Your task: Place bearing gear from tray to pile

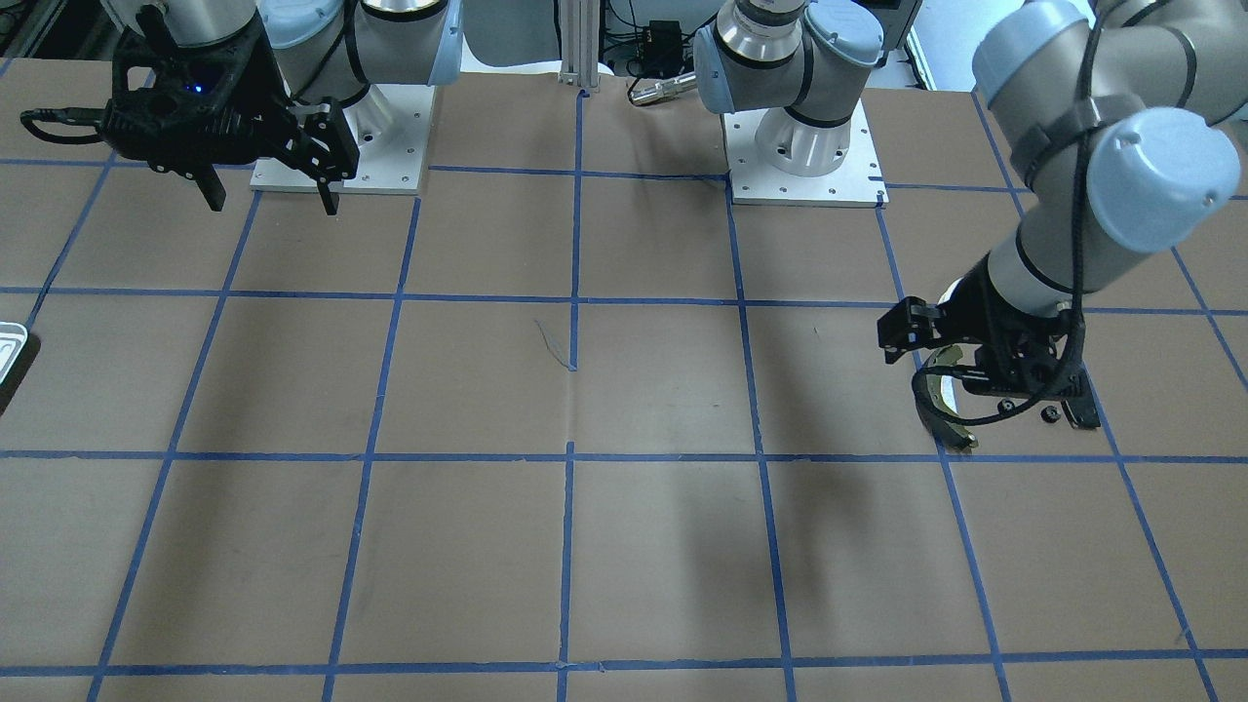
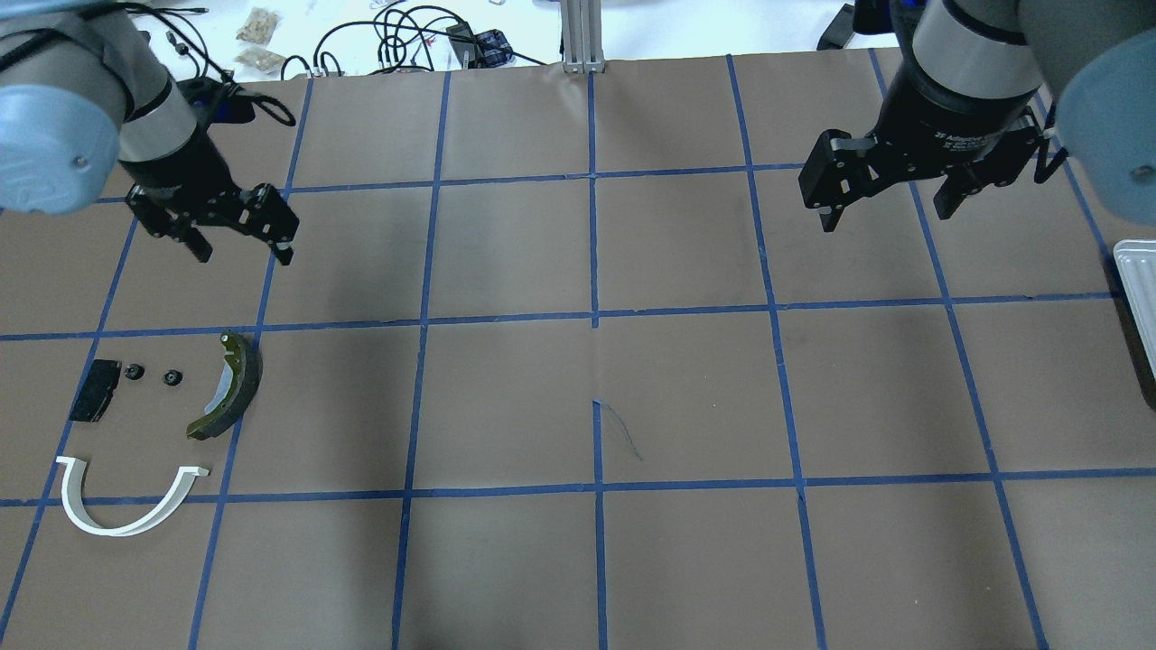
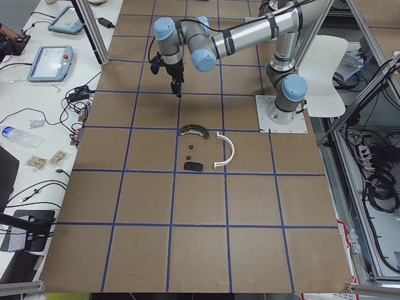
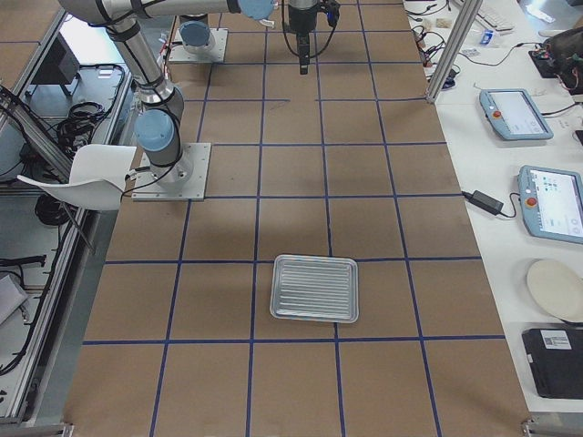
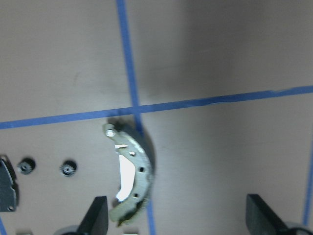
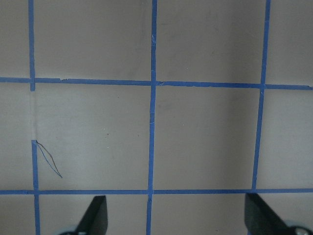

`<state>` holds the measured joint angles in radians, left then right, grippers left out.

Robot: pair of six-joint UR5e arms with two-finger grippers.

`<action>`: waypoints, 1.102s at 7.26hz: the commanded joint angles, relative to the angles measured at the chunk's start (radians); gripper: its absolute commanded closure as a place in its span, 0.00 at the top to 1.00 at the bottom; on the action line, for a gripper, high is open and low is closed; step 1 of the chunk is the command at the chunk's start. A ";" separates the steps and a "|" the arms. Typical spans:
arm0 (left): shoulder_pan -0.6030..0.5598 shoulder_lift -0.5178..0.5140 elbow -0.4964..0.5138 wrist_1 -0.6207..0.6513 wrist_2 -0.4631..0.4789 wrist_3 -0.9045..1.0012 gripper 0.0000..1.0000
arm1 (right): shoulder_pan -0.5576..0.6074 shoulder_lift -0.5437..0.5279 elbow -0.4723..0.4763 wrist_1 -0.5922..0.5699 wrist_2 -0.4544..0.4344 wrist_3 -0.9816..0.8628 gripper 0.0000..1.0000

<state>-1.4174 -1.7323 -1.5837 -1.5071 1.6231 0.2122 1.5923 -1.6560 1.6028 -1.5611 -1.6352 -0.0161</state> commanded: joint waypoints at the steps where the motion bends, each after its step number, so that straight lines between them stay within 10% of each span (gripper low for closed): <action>1: -0.185 0.025 0.199 -0.140 -0.019 -0.161 1.00 | -0.002 0.001 -0.021 -0.004 0.008 -0.002 1.00; 8: -0.198 0.169 0.002 -0.035 -0.032 -0.217 1.00 | 0.029 0.021 -0.026 -0.019 0.001 0.091 1.00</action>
<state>-1.6215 -1.5884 -1.5476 -1.5584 1.5932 -0.0051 1.6004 -1.6316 1.5776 -1.5824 -1.6236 0.0749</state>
